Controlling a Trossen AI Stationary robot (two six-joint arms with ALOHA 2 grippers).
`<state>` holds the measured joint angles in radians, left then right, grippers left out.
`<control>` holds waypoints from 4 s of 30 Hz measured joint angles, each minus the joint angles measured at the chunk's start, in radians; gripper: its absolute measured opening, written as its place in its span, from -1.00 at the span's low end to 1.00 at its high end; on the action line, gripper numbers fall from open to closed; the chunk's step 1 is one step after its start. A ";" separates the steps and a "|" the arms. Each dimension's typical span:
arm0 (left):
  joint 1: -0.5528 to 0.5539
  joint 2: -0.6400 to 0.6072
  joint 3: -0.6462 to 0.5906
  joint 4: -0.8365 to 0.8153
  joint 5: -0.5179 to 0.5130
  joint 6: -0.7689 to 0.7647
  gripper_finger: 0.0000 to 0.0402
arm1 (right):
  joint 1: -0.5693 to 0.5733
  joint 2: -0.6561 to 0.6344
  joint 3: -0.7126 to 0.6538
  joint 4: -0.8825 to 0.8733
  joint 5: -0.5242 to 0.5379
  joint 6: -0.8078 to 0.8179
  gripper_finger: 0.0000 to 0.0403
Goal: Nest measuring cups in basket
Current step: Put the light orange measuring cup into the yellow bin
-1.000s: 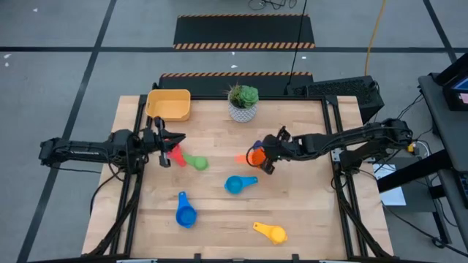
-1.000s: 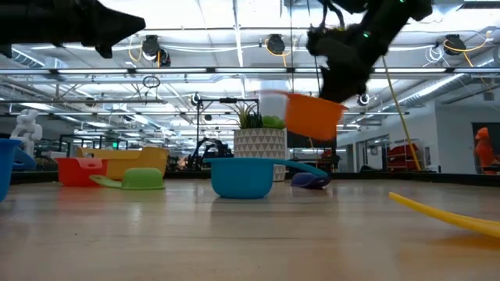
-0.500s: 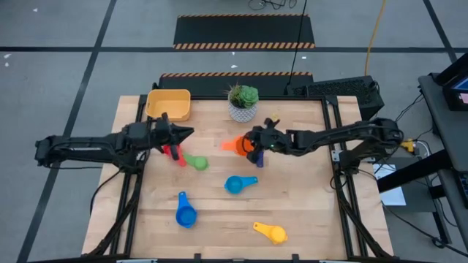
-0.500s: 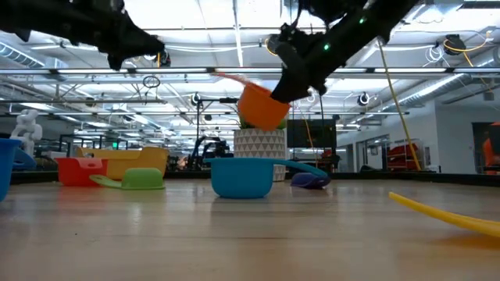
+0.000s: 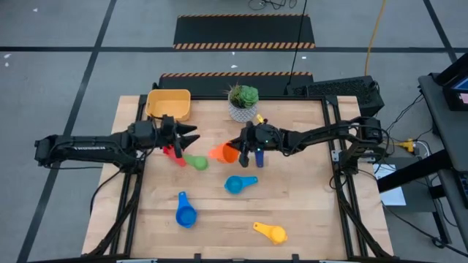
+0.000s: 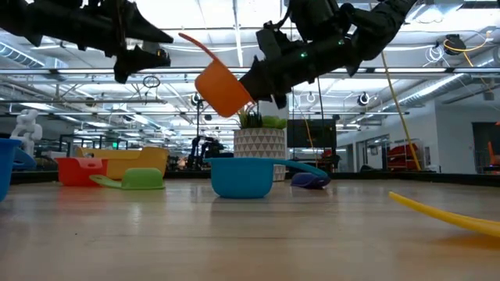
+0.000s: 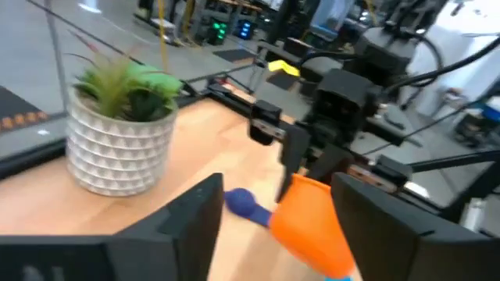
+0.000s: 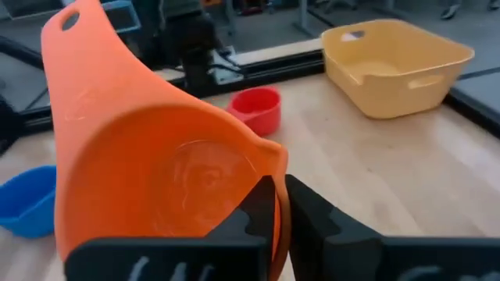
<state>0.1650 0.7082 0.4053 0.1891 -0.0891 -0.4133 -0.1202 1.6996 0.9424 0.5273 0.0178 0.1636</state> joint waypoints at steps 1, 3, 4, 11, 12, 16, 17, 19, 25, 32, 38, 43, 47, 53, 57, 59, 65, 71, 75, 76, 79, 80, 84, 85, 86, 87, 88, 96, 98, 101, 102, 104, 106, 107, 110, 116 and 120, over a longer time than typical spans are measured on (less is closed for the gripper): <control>0.000 0.000 0.009 -0.002 0.017 0.000 0.31 | -0.003 -0.005 0.000 -0.002 0.015 0.004 -0.94; -0.004 0.000 0.029 -0.003 0.050 0.040 0.38 | -0.015 -0.007 0.003 -0.001 0.033 0.021 -0.97; -0.008 0.000 0.041 -0.003 0.059 0.081 0.40 | -0.022 -0.007 0.009 -0.007 0.031 0.032 -0.98; -0.088 0.017 0.106 -0.037 0.023 0.415 0.42 | -0.060 -0.006 0.096 -0.254 -0.018 0.062 -0.99; -0.103 0.028 0.119 -0.055 -0.002 0.459 0.42 | -0.066 -0.006 0.105 -0.286 -0.020 0.061 -0.99; -0.181 0.099 0.168 -0.180 -0.155 0.667 0.37 | -0.084 -0.007 0.133 -0.334 -0.042 0.061 -0.99; -0.198 0.120 0.177 -0.190 -0.185 0.712 0.35 | -0.090 -0.007 0.134 -0.334 -0.064 0.061 -0.99; -0.227 0.169 0.192 -0.197 -0.225 0.776 0.29 | -0.102 -0.007 0.134 -0.332 -0.100 0.064 -0.99; -0.259 0.295 0.270 -0.157 -0.328 0.796 0.14 | -0.146 -0.007 0.134 -0.329 -0.094 0.057 -1.00; -0.221 0.400 0.443 -0.372 -0.357 0.641 0.10 | -0.168 -0.007 0.134 -0.320 -0.094 0.046 -1.00; -0.185 0.484 0.571 -0.571 -0.358 0.603 0.28 | -0.171 -0.007 0.134 -0.314 -0.050 0.033 -1.00; -0.175 0.536 0.604 -0.584 -0.359 0.613 0.48 | -0.171 -0.007 0.134 -0.315 -0.010 0.019 -1.00; -0.130 0.536 0.609 -0.582 -0.352 0.584 0.56 | -0.167 -0.007 0.134 -0.314 0.023 -0.005 -1.00; -0.043 0.536 0.609 -0.593 -0.256 0.580 0.51 | -0.166 -0.007 0.134 -0.298 0.037 -0.031 -0.98; -0.035 0.536 0.609 -0.603 -0.251 0.632 0.42 | -0.166 -0.007 0.134 -0.296 0.036 -0.038 -0.98; -0.042 0.536 0.609 -0.609 -0.251 0.660 0.37 | -0.166 -0.007 0.134 -0.301 0.035 -0.030 -0.98; -0.112 0.564 0.609 -0.639 -0.254 0.840 0.24 | -0.177 -0.007 0.134 -0.312 -0.090 0.028 -0.98; -0.201 0.627 0.609 -0.617 -0.369 1.073 0.15 | -0.195 -0.007 0.134 -0.326 -0.300 0.085 -0.99; -0.251 0.670 0.608 -0.558 -0.465 1.177 0.03 | -0.194 -0.007 0.134 -0.353 -0.313 0.088 -0.98; -0.261 0.673 0.607 -0.554 -0.475 1.196 -0.02 | -0.194 -0.007 0.134 -0.359 -0.315 0.089 -0.98; -0.285 0.689 0.610 -0.522 -0.480 1.240 -0.19 | -0.194 -0.007 0.134 -0.389 -0.329 0.088 -0.98; -0.290 0.690 0.606 -0.533 -0.483 1.249 -0.25 | -0.194 -0.007 0.134 -0.393 -0.339 0.088 -0.98; -0.301 0.686 0.608 -0.525 -0.489 1.267 -0.50 | -0.194 -0.007 0.133 -0.409 -0.364 0.087 -0.98; -0.302 0.687 0.608 -0.526 -0.489 1.272 -0.56 | -0.193 -0.007 0.134 -0.412 -0.365 0.087 -0.98; -0.303 0.688 0.608 -0.526 -0.489 1.276 -0.62 | -0.192 -0.007 0.133 -0.415 -0.366 0.087 -0.98; -0.303 0.688 0.608 -0.526 -0.490 1.277 -0.68 | -0.192 -0.007 0.133 -0.415 -0.367 0.087 -0.98; -0.303 0.687 0.608 -0.524 -0.492 1.279 -0.74 | -0.192 -0.007 0.133 -0.416 -0.369 0.089 -0.98; -0.302 0.686 0.608 -0.512 -0.504 1.292 -0.93 | -0.190 -0.006 0.132 -0.419 -0.388 0.088 -0.93; -0.304 0.686 0.608 -0.515 -0.516 1.291 -0.94 | -0.190 -0.006 0.132 -0.415 -0.382 0.073 -0.85; -0.305 0.680 0.606 -0.555 -0.515 1.265 -0.97 | -0.190 -0.020 0.132 -0.410 -0.312 0.048 -0.67; -0.306 0.679 0.606 -0.558 -0.514 1.249 -0.97 | -0.190 -0.028 0.132 -0.406 -0.280 0.030 -0.60; -0.306 0.658 0.607 -0.600 -0.515 1.220 -0.97 | -0.190 -0.055 0.132 -0.411 -0.241 -0.015 -0.46; -0.306 0.633 0.607 -0.657 -0.518 1.176 -0.98 | -0.181 -0.083 0.132 -0.412 -0.224 -0.053 -0.32; -0.306 0.620 0.607 -0.681 -0.518 1.151 -0.98 | -0.175 -0.101 0.132 -0.426 -0.226 -0.079 -0.26; -0.307 0.557 0.606 -0.779 -0.519 1.086 -0.98 | -0.141 -0.145 0.134 -0.446 -0.230 -0.170 -0.11; -0.345 0.364 0.493 -0.752 -0.500 1.072 -0.98 | -0.032 -0.152 0.134 -0.382 -0.231 -0.286 -0.01; -0.367 0.229 0.367 -0.647 -0.486 1.121 -0.98 | 0.029 -0.146 0.134 -0.277 -0.232 -0.299 -0.01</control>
<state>-0.2021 0.9368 0.7718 -0.4575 -0.5749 0.7076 -0.0909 1.5539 1.0760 0.2504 -0.2139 -0.1356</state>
